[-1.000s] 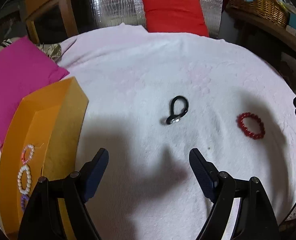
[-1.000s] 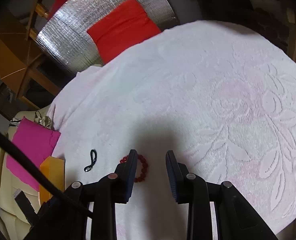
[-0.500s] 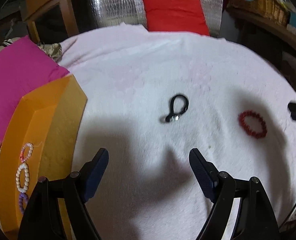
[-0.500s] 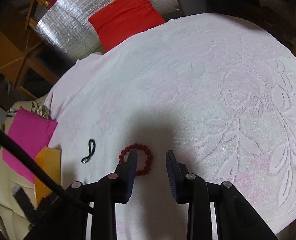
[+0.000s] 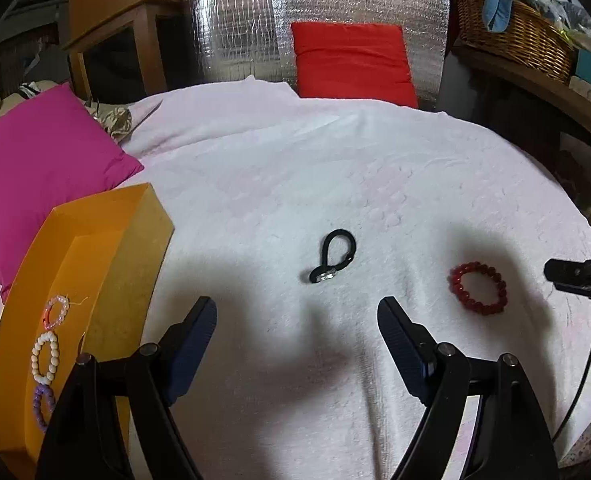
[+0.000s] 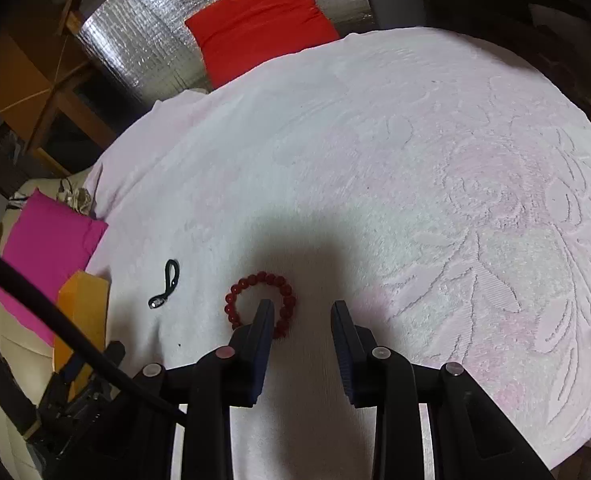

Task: Organize jewelry
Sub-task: 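Move the left gripper to the clasp hair tie while the right moves to the red bead bracelet, then grasp the black clasp hair tie with the left gripper while the right grasps the red bead bracelet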

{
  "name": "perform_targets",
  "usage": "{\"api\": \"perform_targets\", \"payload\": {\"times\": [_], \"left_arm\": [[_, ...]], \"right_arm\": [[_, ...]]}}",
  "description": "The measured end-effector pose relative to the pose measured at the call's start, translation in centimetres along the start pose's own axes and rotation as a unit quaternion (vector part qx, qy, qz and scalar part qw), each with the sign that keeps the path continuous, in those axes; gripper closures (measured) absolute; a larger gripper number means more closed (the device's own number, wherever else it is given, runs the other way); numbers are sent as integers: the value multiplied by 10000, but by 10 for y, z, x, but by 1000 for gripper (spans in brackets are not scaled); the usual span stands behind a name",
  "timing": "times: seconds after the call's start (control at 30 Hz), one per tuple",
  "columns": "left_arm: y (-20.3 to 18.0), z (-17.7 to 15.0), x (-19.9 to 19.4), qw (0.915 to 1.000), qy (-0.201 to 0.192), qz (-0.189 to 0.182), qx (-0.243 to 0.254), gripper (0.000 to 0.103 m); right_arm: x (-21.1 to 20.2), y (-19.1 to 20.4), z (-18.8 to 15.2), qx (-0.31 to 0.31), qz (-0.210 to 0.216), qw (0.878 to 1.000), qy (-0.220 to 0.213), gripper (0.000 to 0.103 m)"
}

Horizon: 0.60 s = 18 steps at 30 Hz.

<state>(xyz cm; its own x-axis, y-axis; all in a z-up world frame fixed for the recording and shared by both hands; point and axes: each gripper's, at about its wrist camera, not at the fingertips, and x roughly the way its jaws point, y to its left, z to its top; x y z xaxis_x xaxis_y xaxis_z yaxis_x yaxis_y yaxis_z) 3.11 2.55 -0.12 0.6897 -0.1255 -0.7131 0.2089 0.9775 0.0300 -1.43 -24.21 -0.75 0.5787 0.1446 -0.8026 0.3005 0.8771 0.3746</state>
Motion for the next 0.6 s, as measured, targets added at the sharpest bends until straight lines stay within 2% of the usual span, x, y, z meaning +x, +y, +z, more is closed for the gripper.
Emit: {"api": "perform_targets", "payload": {"times": [0.23,0.37,0.6], "left_arm": [[-16,3,-9,9995,-200,114,208,20],[-25,3,-12,9994,-259,62,228,20],[-25,4,3,9994,-65,137,309,20]], "right_arm": [[5,3,-3,-139,-60,9999,78,71],[5,2,-4,-191,-96,9997,79,71],[10,-2,-5,-225,-182,9995,85,71]]}}
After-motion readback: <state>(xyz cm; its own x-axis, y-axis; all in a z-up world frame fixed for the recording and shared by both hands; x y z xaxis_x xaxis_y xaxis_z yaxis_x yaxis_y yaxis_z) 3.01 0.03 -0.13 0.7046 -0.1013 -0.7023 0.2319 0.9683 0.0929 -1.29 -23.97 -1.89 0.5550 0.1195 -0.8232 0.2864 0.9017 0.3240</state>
